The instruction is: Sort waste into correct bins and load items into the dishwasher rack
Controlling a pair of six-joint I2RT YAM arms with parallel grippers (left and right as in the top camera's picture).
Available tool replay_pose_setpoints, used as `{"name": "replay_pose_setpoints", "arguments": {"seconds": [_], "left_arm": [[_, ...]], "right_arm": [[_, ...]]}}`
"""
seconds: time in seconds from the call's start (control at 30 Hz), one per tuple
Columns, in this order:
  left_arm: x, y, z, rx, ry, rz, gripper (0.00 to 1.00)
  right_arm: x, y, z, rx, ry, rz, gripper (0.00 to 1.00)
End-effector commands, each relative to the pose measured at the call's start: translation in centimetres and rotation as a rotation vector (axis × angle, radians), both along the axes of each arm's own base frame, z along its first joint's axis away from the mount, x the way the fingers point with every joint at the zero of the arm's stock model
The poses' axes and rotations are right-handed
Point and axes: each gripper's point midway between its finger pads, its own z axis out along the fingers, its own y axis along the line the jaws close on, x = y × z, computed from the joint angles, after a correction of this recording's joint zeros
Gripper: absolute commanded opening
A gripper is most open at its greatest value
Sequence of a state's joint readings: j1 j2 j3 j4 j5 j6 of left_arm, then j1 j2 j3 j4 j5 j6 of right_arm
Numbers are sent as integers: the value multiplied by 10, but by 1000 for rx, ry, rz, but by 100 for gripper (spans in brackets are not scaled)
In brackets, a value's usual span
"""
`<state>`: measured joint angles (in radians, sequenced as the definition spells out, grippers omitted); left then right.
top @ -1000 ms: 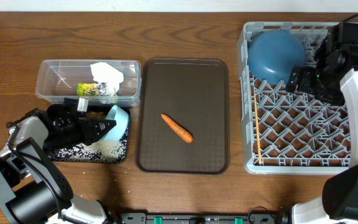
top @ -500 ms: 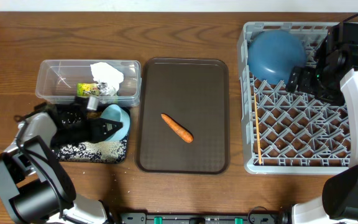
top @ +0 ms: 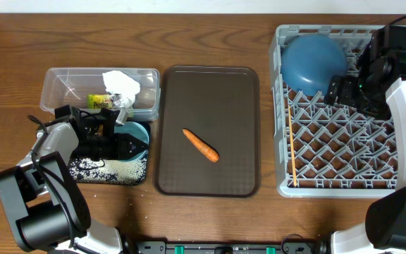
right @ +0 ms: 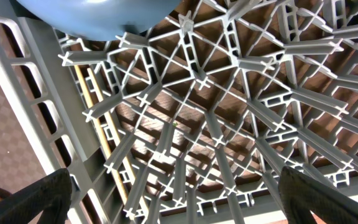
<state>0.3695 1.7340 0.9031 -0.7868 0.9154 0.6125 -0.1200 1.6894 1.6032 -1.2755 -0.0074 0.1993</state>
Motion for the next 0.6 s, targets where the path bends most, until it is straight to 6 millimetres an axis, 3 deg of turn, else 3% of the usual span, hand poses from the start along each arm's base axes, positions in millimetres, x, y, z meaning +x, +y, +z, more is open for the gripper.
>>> {"name": "replay_pose_setpoints", "arguments": {"seconds": [0.0,0.2,0.47,0.57], "left_arm": [[-7,3,-11,32,58,9,34],[-4,20,-26,131,172,124,35],[-2,21,-24,126,185,150,36],[1,22,-20,127,183,168,41]], "right_arm": [[-1,0,2,-10,-2,15,98],[-1,0,2,-10,-3,15,98],[-1,0,2,-10,-2,15,98],[-1,0,1,-10,0,15,98]]}}
